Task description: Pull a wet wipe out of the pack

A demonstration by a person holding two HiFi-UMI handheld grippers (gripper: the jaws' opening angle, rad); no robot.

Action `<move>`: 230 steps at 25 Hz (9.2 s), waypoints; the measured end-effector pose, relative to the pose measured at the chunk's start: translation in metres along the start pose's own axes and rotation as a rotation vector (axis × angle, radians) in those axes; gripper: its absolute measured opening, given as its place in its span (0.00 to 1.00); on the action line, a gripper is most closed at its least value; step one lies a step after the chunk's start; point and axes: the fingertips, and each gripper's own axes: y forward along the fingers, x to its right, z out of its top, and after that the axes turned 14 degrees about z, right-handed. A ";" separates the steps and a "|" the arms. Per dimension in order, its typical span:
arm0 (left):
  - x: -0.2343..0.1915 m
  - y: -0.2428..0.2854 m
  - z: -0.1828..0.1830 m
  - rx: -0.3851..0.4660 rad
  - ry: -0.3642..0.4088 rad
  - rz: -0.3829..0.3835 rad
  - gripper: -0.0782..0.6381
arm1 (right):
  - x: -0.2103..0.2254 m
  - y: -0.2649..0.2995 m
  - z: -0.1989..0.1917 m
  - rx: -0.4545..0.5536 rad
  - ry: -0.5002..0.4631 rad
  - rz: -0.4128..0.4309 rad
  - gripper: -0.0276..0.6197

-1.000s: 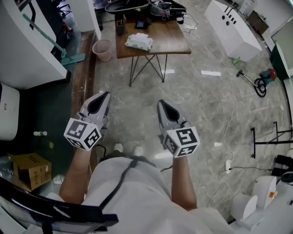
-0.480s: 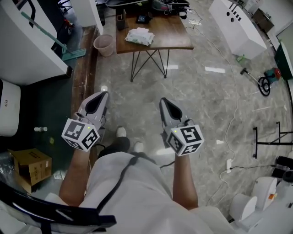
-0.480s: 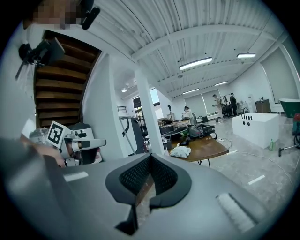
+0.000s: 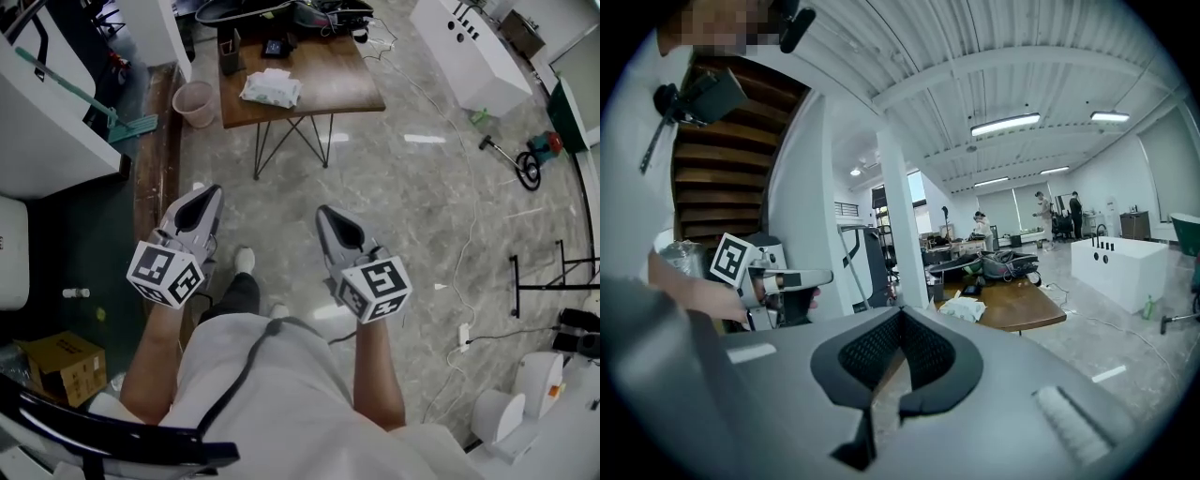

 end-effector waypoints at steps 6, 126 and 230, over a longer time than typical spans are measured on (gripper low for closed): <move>-0.023 0.057 0.008 -0.027 0.016 -0.078 0.12 | 0.024 0.059 0.016 -0.011 -0.007 -0.035 0.05; -0.198 0.440 -0.077 -0.371 -0.002 -0.104 0.13 | 0.351 0.414 -0.089 -0.591 0.204 0.130 0.08; -0.170 0.418 0.057 -0.096 0.028 -0.057 0.12 | 0.321 0.317 0.139 0.017 0.033 0.046 0.06</move>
